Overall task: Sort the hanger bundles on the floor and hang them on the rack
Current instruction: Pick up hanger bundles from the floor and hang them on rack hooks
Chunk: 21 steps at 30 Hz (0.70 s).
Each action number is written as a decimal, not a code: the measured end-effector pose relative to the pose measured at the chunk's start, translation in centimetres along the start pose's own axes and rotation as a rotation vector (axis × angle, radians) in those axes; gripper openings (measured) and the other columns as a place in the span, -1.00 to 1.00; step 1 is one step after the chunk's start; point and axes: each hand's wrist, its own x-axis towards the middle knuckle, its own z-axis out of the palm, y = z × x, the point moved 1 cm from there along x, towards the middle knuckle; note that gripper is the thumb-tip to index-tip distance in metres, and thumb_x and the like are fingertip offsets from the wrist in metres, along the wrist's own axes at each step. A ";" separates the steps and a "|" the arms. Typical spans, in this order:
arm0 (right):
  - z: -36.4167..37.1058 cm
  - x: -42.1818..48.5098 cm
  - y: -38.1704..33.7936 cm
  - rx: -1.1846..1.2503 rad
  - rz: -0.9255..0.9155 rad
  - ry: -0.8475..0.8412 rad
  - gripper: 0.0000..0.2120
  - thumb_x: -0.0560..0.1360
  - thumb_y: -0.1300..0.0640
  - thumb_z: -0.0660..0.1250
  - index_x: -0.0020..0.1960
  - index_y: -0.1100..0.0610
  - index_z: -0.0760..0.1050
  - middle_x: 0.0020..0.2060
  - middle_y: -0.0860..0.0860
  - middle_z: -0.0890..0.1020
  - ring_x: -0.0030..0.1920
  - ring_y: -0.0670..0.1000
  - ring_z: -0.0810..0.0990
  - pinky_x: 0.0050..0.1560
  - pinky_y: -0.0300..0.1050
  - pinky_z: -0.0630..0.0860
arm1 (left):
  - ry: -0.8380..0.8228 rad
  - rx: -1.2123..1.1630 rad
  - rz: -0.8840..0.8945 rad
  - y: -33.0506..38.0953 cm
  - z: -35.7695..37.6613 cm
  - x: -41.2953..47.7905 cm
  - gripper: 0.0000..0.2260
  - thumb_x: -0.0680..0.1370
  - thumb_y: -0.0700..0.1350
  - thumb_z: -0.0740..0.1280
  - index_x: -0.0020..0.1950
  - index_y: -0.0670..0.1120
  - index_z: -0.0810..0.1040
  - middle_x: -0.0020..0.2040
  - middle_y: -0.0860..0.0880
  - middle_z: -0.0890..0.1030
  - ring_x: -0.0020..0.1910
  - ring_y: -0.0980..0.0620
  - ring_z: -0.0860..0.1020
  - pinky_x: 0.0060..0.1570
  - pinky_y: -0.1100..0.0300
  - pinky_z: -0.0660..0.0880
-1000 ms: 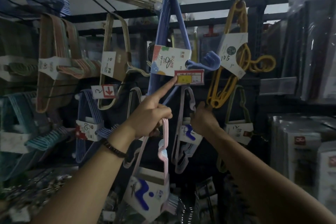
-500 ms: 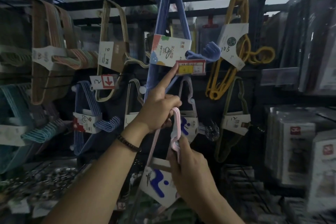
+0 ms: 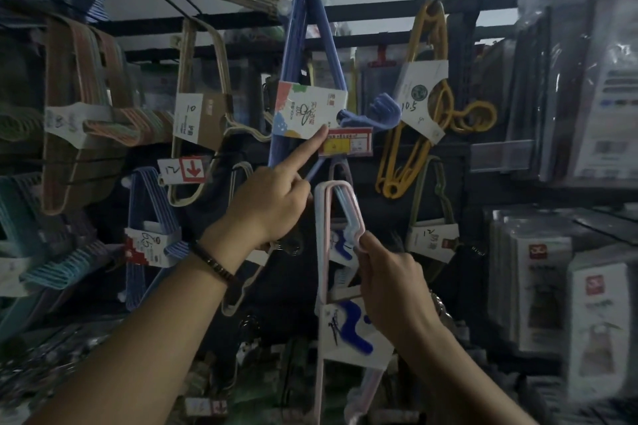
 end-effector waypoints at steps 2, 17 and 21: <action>-0.5 0.9 0.2 -0.016 0.010 0.011 -0.82 0.73 0.09 0.14 0.30 -0.10 0.37 -0.42 -0.05 0.53 -0.52 -0.06 0.52 -0.54 -0.10 0.48 | 0.007 0.113 0.008 0.2 -0.4 -0.1 -0.26 0.70 -0.10 0.16 0.56 0.58 -0.15 -0.30 -0.07 0.65 -0.43 -0.12 0.59 -0.38 -0.16 0.60; 0.3 4.4 0.6 -0.145 0.011 0.010 -0.70 0.67 0.22 0.17 0.33 -0.06 0.25 -0.39 -0.02 0.53 -0.44 0.06 0.55 -0.41 0.01 0.55 | -0.015 0.317 -0.044 1.4 -0.8 -0.5 -0.08 0.63 -0.04 0.34 0.53 0.56 -0.33 -0.27 -0.08 0.61 -0.33 -0.07 0.61 -0.36 -0.05 0.65; 1.1 4.9 1.4 -0.127 0.065 -0.032 -0.67 0.66 0.24 0.17 0.36 -0.06 0.26 -0.34 0.01 0.59 -0.38 0.07 0.62 -0.33 0.05 0.63 | -0.009 0.332 -0.037 1.4 0.0 -0.4 -0.05 0.62 -0.04 0.35 0.52 0.55 -0.37 -0.24 -0.04 0.65 -0.32 -0.07 0.63 -0.35 -0.07 0.66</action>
